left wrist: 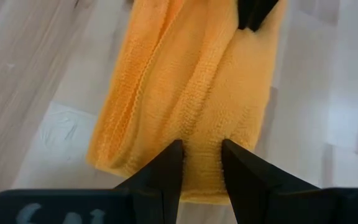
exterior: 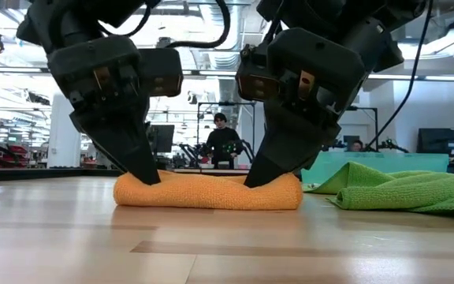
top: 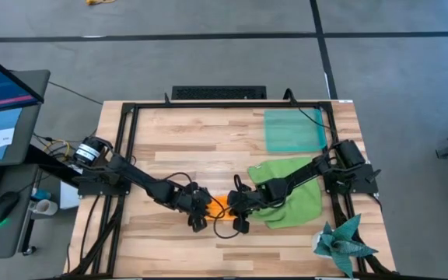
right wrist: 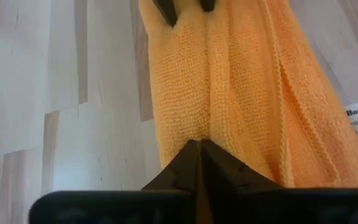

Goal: Roll microfiber towels into tight, uniform cylinder then place into a basket
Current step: Roll the orange towel

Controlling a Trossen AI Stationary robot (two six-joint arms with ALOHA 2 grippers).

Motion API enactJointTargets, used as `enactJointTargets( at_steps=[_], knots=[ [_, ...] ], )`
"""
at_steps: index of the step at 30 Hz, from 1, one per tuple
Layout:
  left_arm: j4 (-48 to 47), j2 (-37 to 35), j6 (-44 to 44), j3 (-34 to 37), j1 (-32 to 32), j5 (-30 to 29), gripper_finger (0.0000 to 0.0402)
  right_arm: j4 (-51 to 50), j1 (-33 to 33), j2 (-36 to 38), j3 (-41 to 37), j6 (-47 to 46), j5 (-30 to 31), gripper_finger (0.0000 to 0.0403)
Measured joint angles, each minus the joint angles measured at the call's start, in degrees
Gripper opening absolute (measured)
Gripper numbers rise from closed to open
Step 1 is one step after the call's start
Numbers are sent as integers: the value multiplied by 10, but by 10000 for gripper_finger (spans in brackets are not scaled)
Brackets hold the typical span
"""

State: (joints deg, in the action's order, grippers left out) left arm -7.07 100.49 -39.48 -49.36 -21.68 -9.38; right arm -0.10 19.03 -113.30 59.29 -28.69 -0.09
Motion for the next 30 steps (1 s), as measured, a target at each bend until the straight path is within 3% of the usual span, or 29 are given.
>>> enactJointTargets(
  at_steps=[20,30],
  knots=[
    [2,33,6,-2,2,8,105,0,1,25,-4,-8,12,63],
    [7,33,-9,-2,2,17,105,-132,3,125,-5,73,15,63]
  ],
)
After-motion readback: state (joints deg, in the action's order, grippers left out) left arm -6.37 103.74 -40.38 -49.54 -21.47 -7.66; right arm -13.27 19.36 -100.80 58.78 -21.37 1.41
